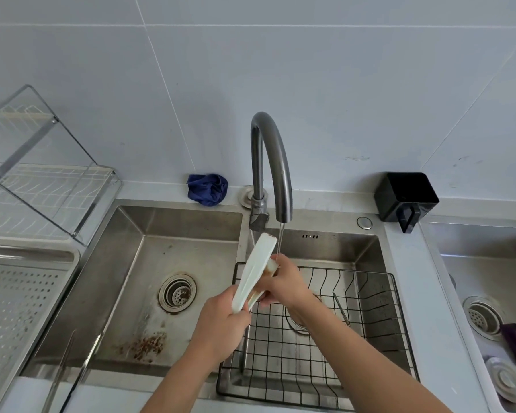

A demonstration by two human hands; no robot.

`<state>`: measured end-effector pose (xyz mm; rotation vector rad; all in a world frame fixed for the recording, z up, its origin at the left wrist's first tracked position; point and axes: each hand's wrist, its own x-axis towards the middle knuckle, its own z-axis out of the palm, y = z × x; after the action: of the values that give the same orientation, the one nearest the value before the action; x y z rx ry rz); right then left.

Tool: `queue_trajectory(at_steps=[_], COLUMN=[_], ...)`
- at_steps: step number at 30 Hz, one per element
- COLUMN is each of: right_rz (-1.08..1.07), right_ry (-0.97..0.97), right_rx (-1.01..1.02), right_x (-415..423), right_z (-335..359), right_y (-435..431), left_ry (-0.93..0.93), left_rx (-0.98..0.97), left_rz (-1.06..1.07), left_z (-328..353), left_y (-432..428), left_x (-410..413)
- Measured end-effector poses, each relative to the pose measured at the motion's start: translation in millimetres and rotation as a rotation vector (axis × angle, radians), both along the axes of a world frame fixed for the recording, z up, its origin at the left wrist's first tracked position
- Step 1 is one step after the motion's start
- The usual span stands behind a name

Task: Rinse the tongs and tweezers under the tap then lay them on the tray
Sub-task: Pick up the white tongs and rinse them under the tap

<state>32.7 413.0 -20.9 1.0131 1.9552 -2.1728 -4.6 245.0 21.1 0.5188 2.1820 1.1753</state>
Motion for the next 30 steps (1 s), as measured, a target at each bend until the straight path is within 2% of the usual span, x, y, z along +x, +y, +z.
queue_trajectory(at_steps=[4,7,9,11,14,17,21,24,26,30], right_rz=[-0.156,-0.119,-0.126,-0.227,-0.381,-0.380,-0.366,-0.520,-0.581,-0.438], right_ry=[0.000,0.060,0.077,0.094,0.090,0.101,0.067,0.054,0.075,0.097], right_rx=[0.023,-0.070,-0.056,-0.009,-0.059,-0.128,-0.200,-0.245,-0.375,-0.483], right_x=[-3.0,3.1,3.9,2.1,2.1,3.2,5.1,5.1,7.1,14.1], right_z=[-1.0,-1.5,-3.5,-4.8,-5.6,-7.4,-9.3,-10.8,-9.4,-5.8], right_y=[12.9,9.8,7.1,9.6,19.1,18.5,4.2,-11.1,-22.6,-20.3], left_ry=[0.041,0.056,0.068,0.072,0.118,0.136,0.080,0.056,0.022,-0.134], left_rx=[0.005,0.006,0.004,0.019,0.006,0.003,0.104,0.170,0.217,0.312], left_rz=[-0.012,-0.025,-0.028,0.017,0.095,0.125,0.209,0.244,0.258,0.349], left_z=[-0.4,-0.7,0.0,0.9,-5.8,-14.5,-19.3,-15.8,-13.7,-11.8], left_y=[-3.3,-4.0,-2.5,-0.4,-2.2,-7.4,-5.5,2.2,8.2,15.9], left_x=[-1.0,-4.0,-4.7,-6.7,-16.9,-24.4,-24.0,-21.1,-19.3,-17.1])
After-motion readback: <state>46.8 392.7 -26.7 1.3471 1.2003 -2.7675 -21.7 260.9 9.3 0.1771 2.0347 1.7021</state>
